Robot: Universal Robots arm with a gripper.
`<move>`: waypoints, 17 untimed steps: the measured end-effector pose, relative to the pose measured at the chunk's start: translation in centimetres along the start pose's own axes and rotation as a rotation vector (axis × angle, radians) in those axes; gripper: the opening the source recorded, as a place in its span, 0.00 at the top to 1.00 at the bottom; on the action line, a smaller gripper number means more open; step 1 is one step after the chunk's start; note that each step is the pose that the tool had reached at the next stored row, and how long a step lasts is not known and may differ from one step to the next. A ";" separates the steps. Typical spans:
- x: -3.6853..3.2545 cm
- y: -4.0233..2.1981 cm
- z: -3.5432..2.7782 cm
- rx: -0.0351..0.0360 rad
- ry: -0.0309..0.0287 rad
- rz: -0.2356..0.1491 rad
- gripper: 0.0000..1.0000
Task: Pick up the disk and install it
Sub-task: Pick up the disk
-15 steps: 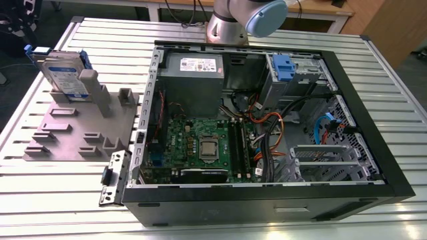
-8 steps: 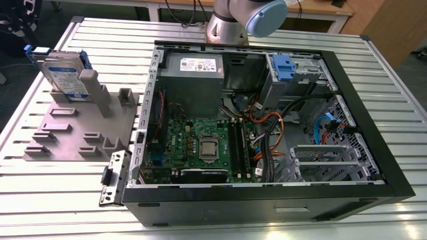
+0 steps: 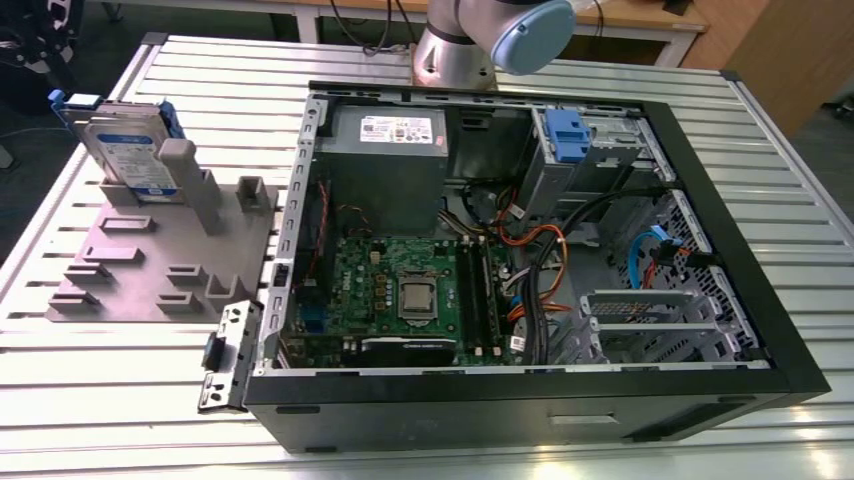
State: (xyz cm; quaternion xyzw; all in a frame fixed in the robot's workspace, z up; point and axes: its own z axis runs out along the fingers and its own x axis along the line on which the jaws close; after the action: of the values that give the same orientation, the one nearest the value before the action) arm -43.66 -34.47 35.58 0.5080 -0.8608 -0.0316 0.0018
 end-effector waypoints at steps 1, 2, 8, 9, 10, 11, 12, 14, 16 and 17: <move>-0.01 0.00 0.01 0.0007 -0.0025 -0.001 0.89; -0.01 -0.01 0.03 0.0013 -0.0033 -0.005 0.89; 0.01 -0.03 0.28 -0.0018 0.0020 -0.106 0.89; 0.01 -0.03 0.33 -0.0023 0.0030 -0.124 0.89; 0.01 -0.03 0.38 -0.0029 0.0039 -0.140 0.89; 0.00 -0.03 0.42 -0.0033 0.0047 -0.154 0.89; -0.03 -0.01 0.46 -0.0033 0.0050 -0.162 0.89; -0.17 0.07 0.52 -0.0029 0.0052 -0.170 0.89; -0.38 0.17 0.60 -0.0029 0.0053 -0.174 0.89; -0.49 0.24 0.65 -0.0030 0.0055 -0.176 0.89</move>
State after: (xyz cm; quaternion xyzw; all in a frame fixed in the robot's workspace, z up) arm -43.65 -33.89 34.96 0.5818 -0.8127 -0.0316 0.0021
